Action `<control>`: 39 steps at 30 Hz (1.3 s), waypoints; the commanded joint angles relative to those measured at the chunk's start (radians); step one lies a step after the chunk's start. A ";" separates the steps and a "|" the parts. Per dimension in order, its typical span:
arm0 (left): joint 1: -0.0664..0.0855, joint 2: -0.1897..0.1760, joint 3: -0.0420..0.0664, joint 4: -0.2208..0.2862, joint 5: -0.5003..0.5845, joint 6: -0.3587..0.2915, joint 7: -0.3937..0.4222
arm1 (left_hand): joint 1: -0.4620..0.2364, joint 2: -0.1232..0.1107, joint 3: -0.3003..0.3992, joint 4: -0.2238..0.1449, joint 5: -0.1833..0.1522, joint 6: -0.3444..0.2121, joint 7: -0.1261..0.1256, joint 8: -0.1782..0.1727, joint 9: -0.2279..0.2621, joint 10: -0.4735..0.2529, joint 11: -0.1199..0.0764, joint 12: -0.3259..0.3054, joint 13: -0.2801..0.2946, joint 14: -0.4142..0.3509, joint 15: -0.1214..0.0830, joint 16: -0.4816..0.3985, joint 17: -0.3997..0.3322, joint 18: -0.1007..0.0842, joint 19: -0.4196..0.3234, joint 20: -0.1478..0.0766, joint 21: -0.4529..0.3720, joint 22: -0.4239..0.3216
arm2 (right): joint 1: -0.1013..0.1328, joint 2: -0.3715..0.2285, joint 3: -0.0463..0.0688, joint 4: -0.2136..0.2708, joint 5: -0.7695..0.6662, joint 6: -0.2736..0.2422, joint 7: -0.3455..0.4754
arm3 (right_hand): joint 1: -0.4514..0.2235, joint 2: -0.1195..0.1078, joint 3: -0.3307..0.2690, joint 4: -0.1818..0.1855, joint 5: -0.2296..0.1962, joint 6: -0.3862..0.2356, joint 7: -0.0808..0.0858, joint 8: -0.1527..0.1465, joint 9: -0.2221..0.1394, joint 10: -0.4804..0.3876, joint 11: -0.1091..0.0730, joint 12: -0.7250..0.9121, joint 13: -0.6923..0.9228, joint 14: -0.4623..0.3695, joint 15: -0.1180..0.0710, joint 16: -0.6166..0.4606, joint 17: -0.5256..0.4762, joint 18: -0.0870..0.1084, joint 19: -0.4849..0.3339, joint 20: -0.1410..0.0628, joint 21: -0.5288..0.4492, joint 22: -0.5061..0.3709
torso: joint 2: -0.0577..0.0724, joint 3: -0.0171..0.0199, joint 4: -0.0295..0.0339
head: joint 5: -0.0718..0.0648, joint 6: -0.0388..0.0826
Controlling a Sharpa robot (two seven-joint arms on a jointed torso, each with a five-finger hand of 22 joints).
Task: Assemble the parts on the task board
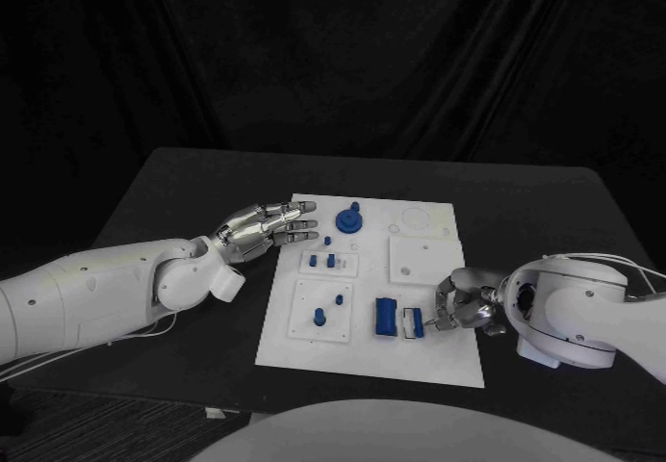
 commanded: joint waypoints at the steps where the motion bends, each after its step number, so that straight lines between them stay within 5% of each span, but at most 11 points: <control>1: -0.001 0.000 0.001 0.004 0.003 0.006 0.011 | -0.007 0.001 0.004 -0.004 0.004 0.005 0.004 0.005 0.001 0.004 -0.001 0.005 0.001 0.005 0.000 0.003 0.001 -0.005 0.004 0.000 0.004 0.000 | -0.008 0.004 0.000 -0.001 0.012 0.010 -0.021 | -0.003 -0.007 -0.003 -0.005 -0.007 -0.006 0.000 -0.007 0.003 0.102 -0.005 0.003 0.263 0.064 -0.006 -0.001 0.023 0.007 -0.005 0.001 -0.007 0.105 | 0.000 0.0000 0.0000 | 0.000 0.000; 21: -0.002 0.002 0.001 0.001 0.003 0.007 0.010 | -0.007 0.001 0.004 -0.004 0.004 0.005 0.004 0.005 0.001 0.004 -0.001 0.005 0.001 0.005 0.000 0.003 0.001 -0.005 0.004 0.000 0.004 0.000 | -0.025 0.016 0.000 -0.015 0.015 -0.014 -0.019 | -0.018 -0.001 -0.009 0.002 -0.023 -0.004 0.002 -0.023 0.019 0.102 -0.003 0.003 0.263 0.063 -0.004 -0.004 0.015 0.008 -0.007 0.002 -0.019 0.102 | 0.000 0.0000 0.0000 | -0.002 0.000; 30: -0.002 0.003 0.001 0.000 0.003 0.008 0.009 | -0.007 0.001 0.004 -0.004 0.004 0.005 0.004 0.005 0.001 0.004 -0.001 0.005 0.001 0.005 0.000 0.003 0.001 -0.005 0.004 0.000 0.004 0.000 | -0.033 0.019 0.000 -0.019 0.031 -0.021 -0.014 | -0.062 0.016 -0.034 0.028 -0.091 0.004 0.005 -0.049 0.067 0.102 0.000 0.003 0.263 0.061 -0.002 -0.007 0.006 0.010 -0.007 0.005 -0.037 0.099 | 0.000 0.0000 0.0002 | -0.002 0.000; 39: -0.002 0.005 0.001 -0.001 0.003 0.009 0.005 | -0.007 0.001 0.004 -0.004 0.004 0.005 0.004 0.005 0.001 0.004 -0.001 0.005 0.001 0.005 0.000 0.003 0.001 -0.005 0.004 0.000 0.004 0.000 | -0.033 0.022 0.000 -0.029 0.049 -0.026 -0.013 | -0.091 0.042 -0.042 0.051 -0.094 0.007 0.005 -0.068 0.093 0.102 0.000 0.003 0.263 0.060 -0.002 -0.011 -0.004 0.013 -0.010 0.006 -0.056 0.096 | 0.000 0.0001 0.0000 | -0.003 0.000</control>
